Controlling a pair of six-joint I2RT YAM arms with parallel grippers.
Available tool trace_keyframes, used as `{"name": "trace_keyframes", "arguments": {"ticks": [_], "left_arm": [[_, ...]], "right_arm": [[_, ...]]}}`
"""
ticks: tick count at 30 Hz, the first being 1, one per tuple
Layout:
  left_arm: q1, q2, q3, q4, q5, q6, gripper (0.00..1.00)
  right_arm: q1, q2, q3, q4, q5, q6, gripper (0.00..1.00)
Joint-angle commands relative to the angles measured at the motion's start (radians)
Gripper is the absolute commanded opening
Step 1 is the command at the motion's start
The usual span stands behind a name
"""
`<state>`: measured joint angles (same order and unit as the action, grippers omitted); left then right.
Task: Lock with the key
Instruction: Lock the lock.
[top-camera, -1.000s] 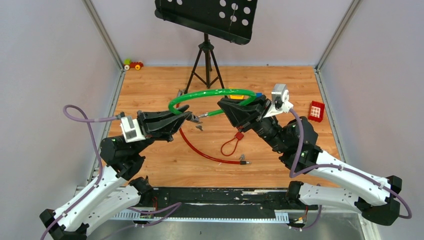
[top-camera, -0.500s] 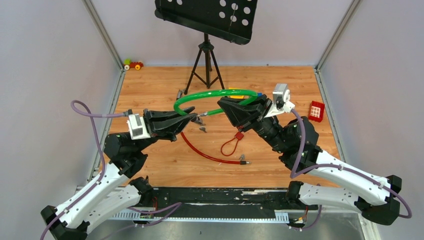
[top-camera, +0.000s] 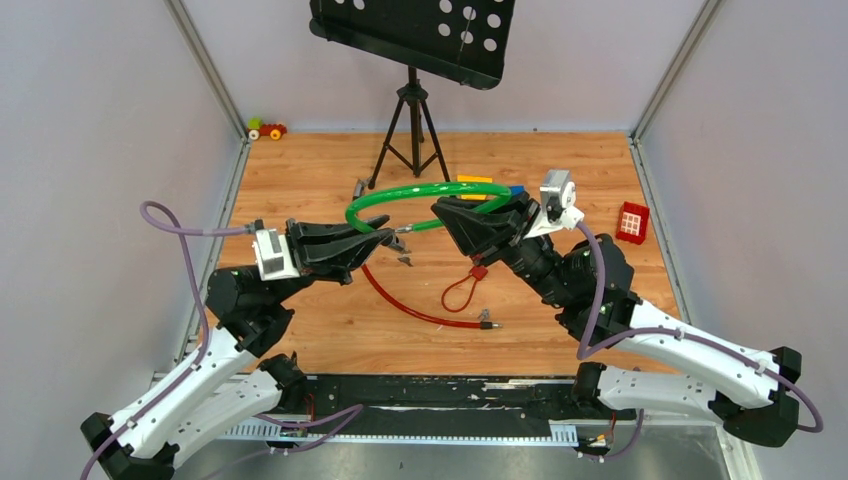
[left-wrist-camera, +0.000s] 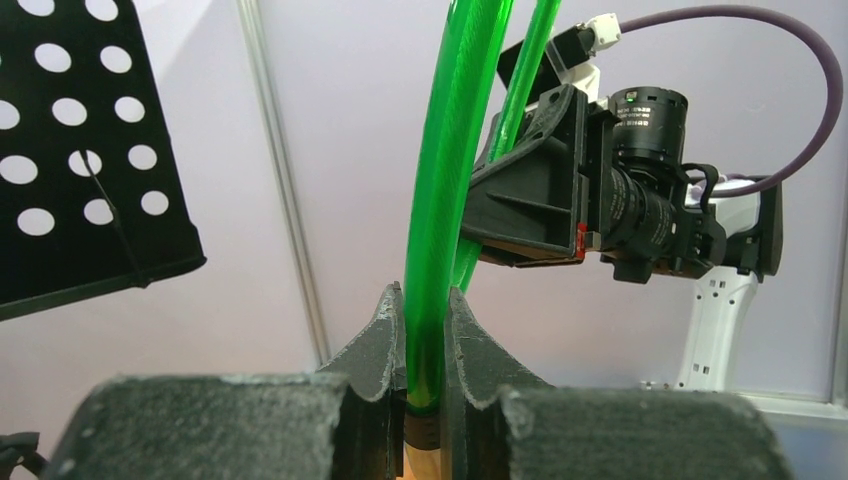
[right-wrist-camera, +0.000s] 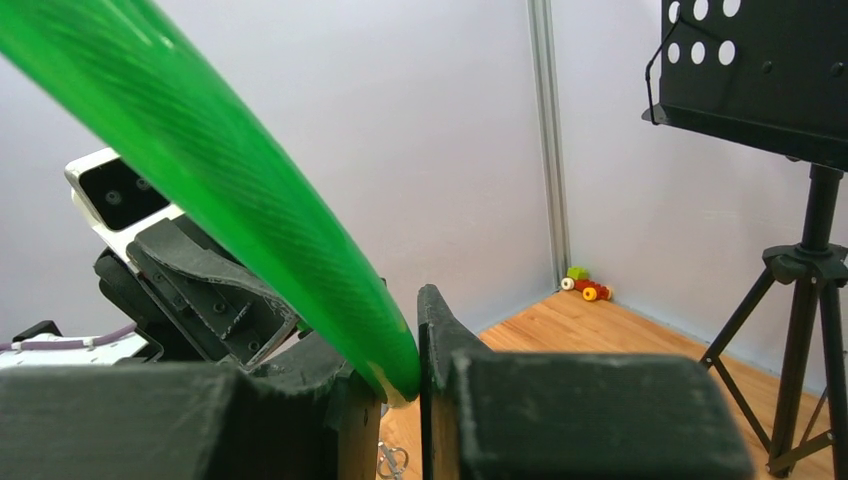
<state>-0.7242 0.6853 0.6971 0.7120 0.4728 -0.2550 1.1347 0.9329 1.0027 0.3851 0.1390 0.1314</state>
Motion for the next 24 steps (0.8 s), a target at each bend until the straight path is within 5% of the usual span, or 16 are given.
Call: {"name": "trace_keyframes", "arguments": {"ticks": [1, 24], "left_arm": [[0.001, -0.009, 0.040, -0.045, 0.011, 0.027, 0.00], [0.000, -0.003, 0.048, -0.046, 0.011, 0.025, 0.00]], "right_arm": [[0.024, -0.028, 0.026, 0.026, 0.015, -0.038, 0.00], [0.023, -0.035, 0.004, 0.014, -0.025, 0.002, 0.00]]}}
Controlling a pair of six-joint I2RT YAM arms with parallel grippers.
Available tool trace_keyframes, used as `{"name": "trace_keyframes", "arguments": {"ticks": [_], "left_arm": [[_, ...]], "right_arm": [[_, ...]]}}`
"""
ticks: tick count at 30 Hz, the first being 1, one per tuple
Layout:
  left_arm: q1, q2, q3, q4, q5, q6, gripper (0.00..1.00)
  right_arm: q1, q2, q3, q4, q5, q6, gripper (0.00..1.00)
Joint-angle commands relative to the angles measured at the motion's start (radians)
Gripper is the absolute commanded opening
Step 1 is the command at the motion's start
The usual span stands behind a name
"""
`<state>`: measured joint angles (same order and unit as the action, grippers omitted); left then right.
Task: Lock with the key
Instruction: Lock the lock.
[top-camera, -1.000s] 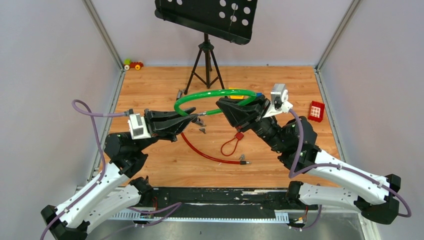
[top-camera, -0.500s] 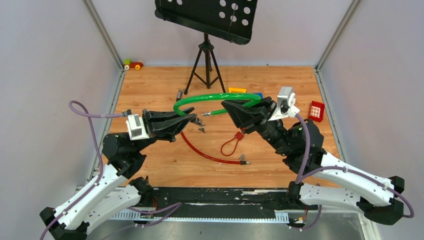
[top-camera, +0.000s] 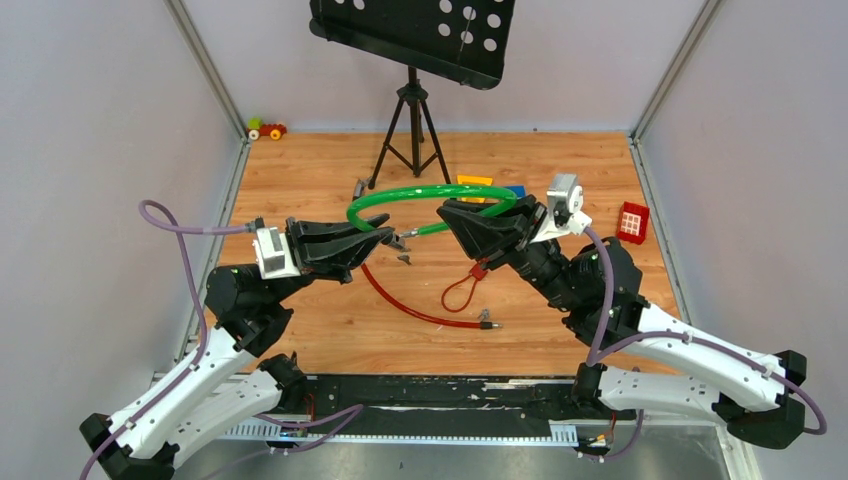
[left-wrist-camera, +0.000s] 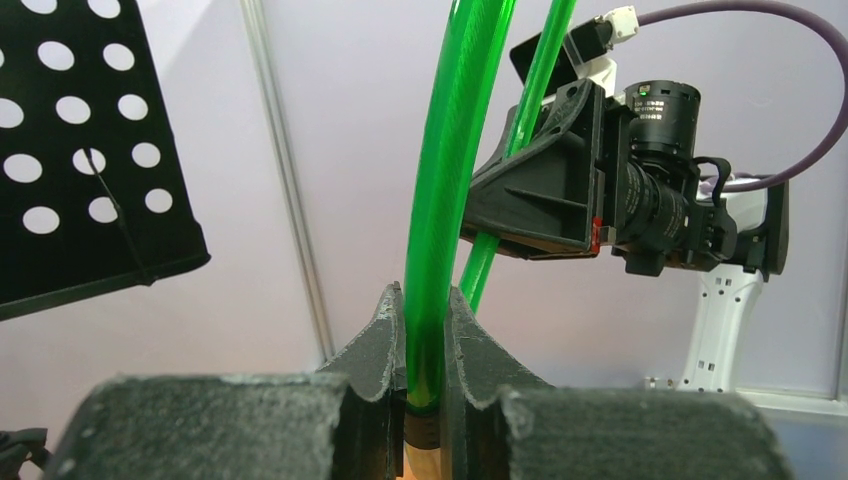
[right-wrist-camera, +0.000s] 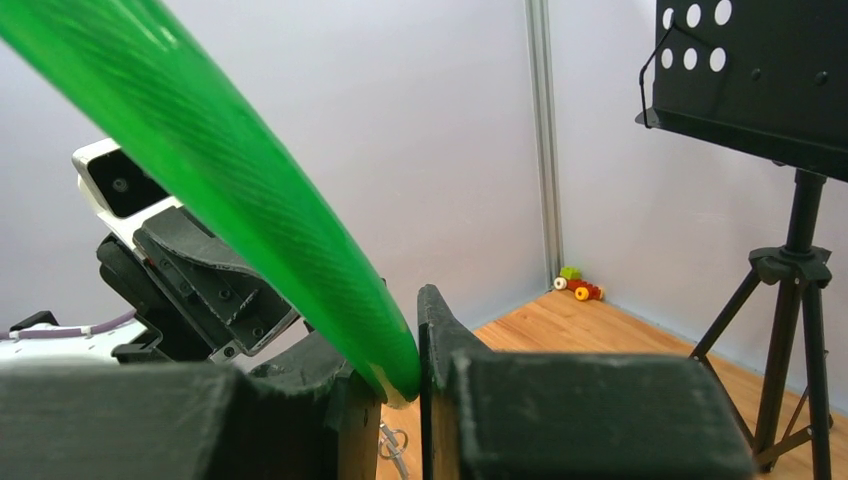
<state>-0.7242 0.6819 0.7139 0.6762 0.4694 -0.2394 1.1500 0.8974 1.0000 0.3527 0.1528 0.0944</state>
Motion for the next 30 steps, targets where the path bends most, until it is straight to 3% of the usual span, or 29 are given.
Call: {"name": "trace_keyframes", "arguments": {"ticks": [1, 30], "left_arm": [[0.000, 0.001, 0.032, -0.009, 0.015, 0.008, 0.00], [0.000, 0.001, 0.024, -0.009, 0.012, 0.013, 0.00]], "right_arm": [[0.007, 0.003, 0.005, 0.046, -0.039, 0.040, 0.00], [0.009, 0.060, 0.006, 0.060, -0.084, 0.081, 0.00]]}}
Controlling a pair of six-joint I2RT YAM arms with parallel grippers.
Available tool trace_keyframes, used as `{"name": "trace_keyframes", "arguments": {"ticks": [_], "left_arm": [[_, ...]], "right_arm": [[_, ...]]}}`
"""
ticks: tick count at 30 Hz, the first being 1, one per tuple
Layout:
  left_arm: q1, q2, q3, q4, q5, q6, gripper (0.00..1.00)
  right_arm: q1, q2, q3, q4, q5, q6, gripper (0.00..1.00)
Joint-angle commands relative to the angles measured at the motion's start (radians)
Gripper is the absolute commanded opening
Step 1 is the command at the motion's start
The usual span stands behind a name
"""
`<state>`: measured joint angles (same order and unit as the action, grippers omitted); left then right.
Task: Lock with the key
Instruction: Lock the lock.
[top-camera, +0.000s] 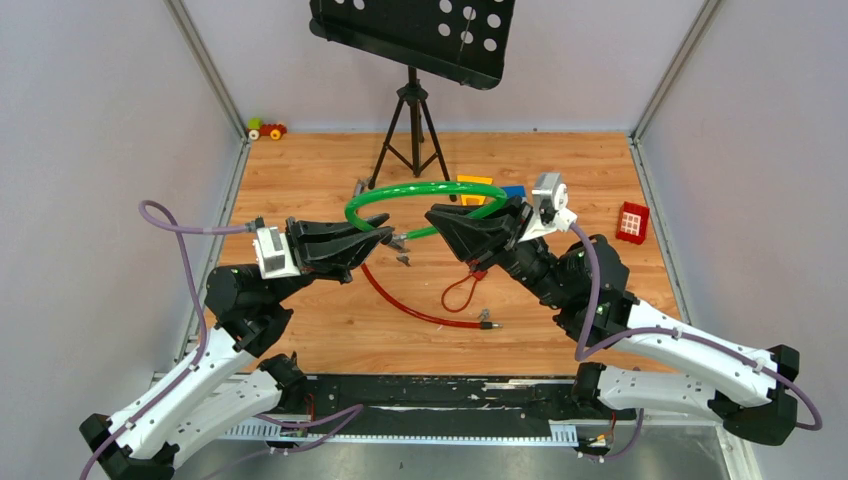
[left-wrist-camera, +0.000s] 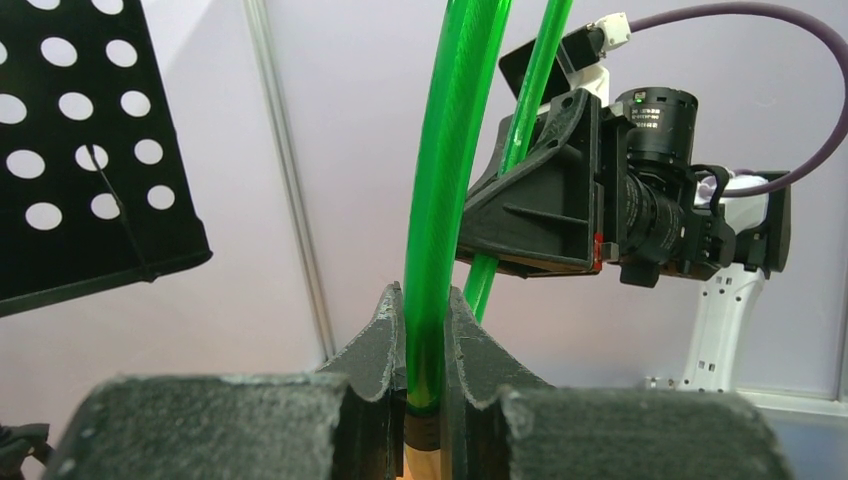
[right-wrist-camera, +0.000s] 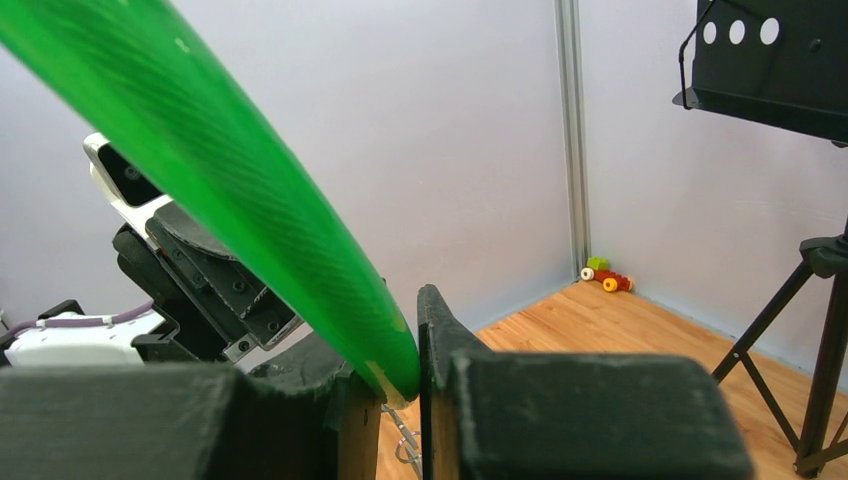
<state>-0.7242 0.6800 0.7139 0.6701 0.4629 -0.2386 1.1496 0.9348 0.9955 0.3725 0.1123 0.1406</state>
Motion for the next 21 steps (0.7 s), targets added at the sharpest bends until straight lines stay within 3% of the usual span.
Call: {"name": "trace_keyframes", "arguments": {"ticks": [1, 21], "left_arm": [[0.000, 0.004, 0.024, -0.003, 0.020, 0.012, 0.00], [0.000, 0.011, 0.016, 0.040, 0.034, -0.016, 0.00]], "right_arm": [[0.009, 0.028, 0.011, 0.040, -0.046, 0.037, 0.00], [0.013, 0.162, -0.045, 0.102, 0.012, 0.104, 0.00]]}}
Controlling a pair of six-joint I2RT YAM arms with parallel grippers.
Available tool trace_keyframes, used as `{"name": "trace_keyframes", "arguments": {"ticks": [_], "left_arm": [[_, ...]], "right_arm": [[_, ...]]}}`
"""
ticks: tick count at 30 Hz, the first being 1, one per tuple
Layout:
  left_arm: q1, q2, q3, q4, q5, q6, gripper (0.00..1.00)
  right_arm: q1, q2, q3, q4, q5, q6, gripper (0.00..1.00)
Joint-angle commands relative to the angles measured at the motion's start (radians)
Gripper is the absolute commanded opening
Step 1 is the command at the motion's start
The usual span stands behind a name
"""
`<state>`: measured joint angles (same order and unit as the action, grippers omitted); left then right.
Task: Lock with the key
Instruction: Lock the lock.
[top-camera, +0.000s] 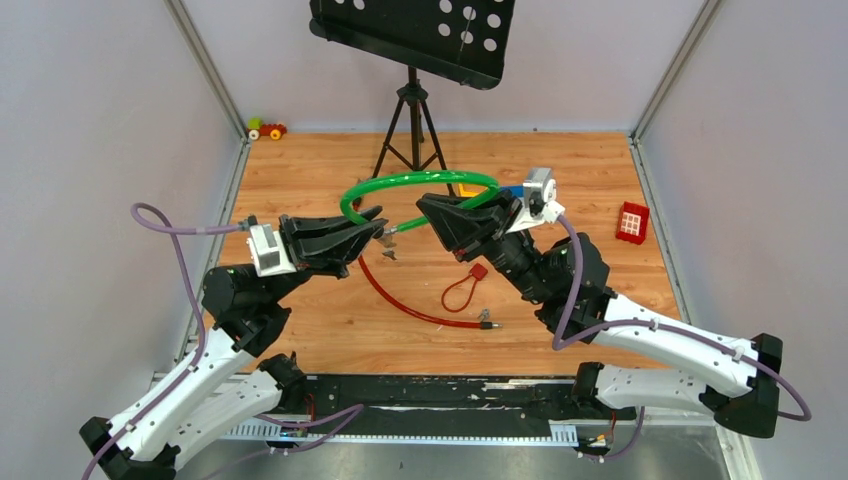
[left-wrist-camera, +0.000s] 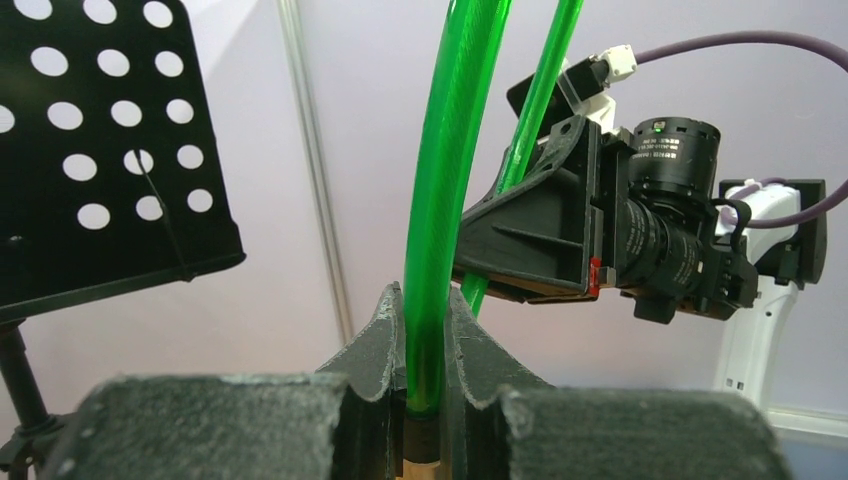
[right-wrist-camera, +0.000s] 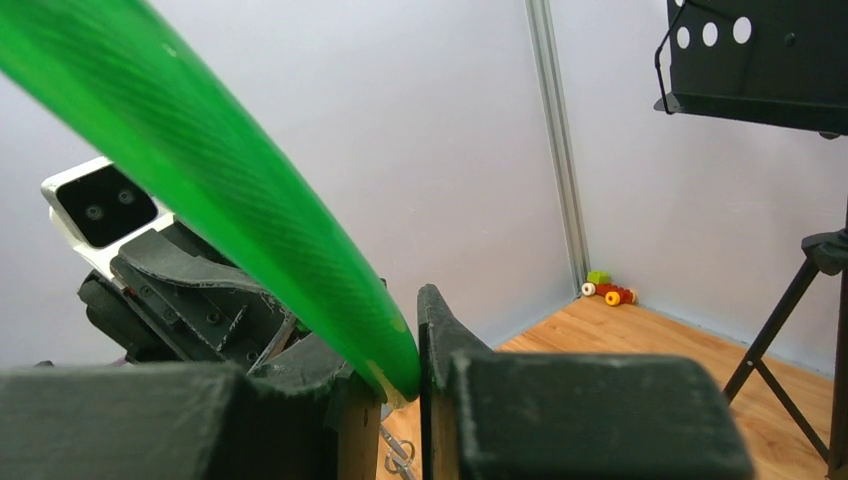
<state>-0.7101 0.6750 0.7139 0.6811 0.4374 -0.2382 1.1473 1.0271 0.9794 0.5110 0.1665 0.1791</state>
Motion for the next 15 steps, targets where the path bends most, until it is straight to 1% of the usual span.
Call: {"name": "trace_keyframes", "arguments": {"ticks": [1, 7, 15], "left_arm": [[-0.014, 0.017, 0.016, 0.029, 0.060, -0.017, 0.00], [-0.014, 0.018, 0.015, 0.035, 0.063, -0.023, 0.00], [-0.014, 0.018, 0.009, 0.040, 0.063, -0.026, 0.00]], "right_arm": [[0.015, 0.078, -0.030, -0.034, -0.043, 0.073, 0.00], [0.015, 0.118, -0.038, -0.006, -0.053, 0.141, 0.00], [0.014, 0.169, -0.025, 0.000, -0.121, 0.214, 0.00]]}}
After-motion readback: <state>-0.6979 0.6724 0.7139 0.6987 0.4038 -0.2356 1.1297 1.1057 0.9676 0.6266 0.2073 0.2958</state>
